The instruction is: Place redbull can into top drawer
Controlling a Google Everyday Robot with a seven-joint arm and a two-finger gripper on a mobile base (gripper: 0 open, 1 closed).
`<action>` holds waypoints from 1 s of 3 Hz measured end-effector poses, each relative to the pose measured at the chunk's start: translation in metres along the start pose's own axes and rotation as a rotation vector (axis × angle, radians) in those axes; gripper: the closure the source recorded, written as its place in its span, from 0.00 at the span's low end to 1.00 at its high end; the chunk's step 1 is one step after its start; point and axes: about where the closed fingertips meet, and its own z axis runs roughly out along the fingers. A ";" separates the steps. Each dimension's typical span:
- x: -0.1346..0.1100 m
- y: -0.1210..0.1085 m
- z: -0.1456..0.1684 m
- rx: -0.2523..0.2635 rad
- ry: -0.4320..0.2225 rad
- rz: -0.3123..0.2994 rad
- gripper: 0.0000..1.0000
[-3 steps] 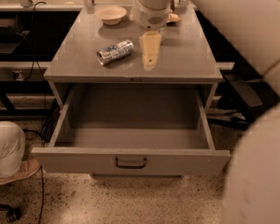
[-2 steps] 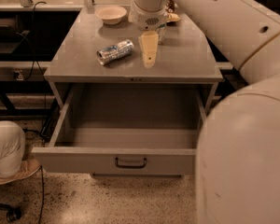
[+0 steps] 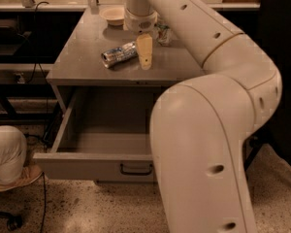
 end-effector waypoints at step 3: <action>-0.030 -0.011 0.026 -0.071 -0.064 -0.095 0.00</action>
Offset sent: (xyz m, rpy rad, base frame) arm 0.0050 0.0315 -0.0100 -0.0127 0.1062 0.1247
